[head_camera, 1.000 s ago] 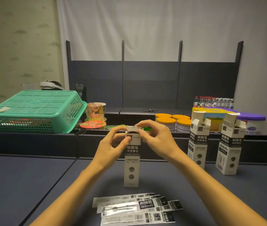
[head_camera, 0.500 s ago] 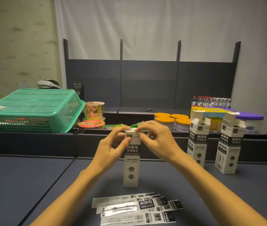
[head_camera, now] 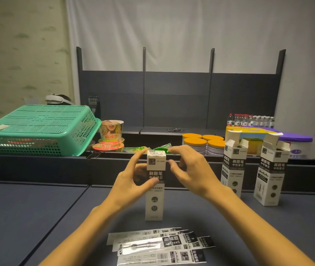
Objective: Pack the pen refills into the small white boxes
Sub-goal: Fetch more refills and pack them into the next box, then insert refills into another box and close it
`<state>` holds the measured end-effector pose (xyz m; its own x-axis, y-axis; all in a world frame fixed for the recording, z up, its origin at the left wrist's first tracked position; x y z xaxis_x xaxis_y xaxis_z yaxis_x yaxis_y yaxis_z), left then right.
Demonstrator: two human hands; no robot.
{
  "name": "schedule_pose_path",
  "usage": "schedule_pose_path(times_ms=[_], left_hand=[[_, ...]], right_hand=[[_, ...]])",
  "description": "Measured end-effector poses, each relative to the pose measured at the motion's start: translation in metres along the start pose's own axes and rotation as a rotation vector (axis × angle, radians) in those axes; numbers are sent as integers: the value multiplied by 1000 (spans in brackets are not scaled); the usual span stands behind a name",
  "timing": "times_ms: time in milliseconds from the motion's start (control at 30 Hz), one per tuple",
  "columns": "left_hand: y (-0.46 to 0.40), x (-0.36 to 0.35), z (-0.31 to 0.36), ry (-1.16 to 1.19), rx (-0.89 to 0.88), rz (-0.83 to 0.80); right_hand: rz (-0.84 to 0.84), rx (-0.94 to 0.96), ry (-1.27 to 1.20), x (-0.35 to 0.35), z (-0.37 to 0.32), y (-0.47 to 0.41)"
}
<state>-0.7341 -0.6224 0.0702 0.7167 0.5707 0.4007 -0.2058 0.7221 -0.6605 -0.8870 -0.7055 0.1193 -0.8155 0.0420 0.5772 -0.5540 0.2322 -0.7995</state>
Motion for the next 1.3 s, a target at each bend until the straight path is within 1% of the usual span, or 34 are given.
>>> schedule_pose_path(times_ms=[100, 200, 267, 433, 533, 733, 967, 1167, 1233, 1300], left_hand=[[8, -6, -16, -54, 104, -100], [21, -15, -35, -213, 170, -297], [27, -21, -47, -235, 214, -374], [16, -22, -59, -248, 239, -350], [8, -22, -67, -265, 242, -331], [-13, -26, -87, -281, 258, -346], [-29, -37, -106, -276, 291, -363], [-23, -37, -111, -315, 284, -324], [-18, -34, -110, -359, 279, -327], [-14, -29, -107, -479, 255, -330]], right_hand=[[-39, -26, 118, -2, 13, 7], [-112, -75, 226, -8, 28, 18], [-173, -106, 283, -13, 37, 25], [-302, -128, 423, -25, 54, 39], [-369, -170, 461, -29, 63, 45], [-472, -242, 518, -30, 79, 54], [-508, -288, 541, -28, 87, 58], [-513, -329, 557, -29, 84, 67], [-510, -346, 562, -29, 82, 71], [-498, -360, 573, -26, 79, 75]])
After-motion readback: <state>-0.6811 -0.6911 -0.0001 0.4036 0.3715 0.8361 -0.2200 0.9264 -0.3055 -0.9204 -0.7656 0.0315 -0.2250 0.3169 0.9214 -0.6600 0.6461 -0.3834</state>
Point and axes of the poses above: each hand's wrist, its own y-axis away from the middle knuckle, its own x-axis out of the back of the hand, z = x × y, the point moved 6 cm from there along -y, towards the middle knuckle, and after that the axes turned 3 degrees about -y, right-handed, at the moved point
